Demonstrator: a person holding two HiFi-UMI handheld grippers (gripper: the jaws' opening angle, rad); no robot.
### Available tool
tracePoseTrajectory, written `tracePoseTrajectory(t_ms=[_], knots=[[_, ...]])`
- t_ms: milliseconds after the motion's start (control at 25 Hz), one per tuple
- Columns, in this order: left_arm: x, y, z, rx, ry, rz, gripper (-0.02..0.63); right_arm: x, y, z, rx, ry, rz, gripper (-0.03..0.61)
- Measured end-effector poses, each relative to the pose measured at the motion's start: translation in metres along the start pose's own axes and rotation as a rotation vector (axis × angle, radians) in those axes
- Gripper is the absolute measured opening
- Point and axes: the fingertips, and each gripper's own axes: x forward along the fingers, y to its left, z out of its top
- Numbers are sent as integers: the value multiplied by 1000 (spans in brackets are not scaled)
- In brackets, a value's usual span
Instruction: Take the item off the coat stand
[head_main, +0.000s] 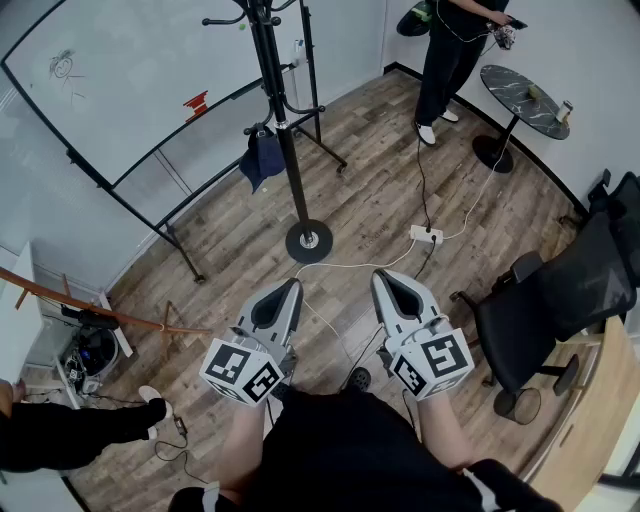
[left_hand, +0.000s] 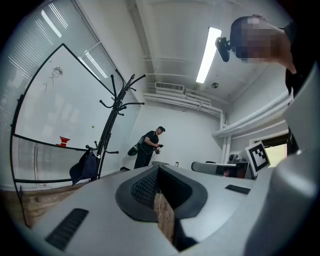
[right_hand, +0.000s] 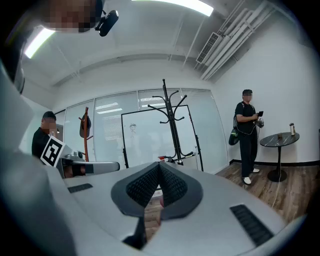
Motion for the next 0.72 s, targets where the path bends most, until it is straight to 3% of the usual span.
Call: tracePoseTrajectory(t_ms=[280, 480, 720], knots=[[9, -7, -5, 5, 0, -18, 15, -1, 3, -6, -13, 15, 24, 31], [14, -14, -10, 14, 15, -13, 15, -6, -4, -3, 64, -15, 51, 31], [24, -21, -19, 17, 22, 31, 15, -7, -9, -9, 32, 15, 108, 32]])
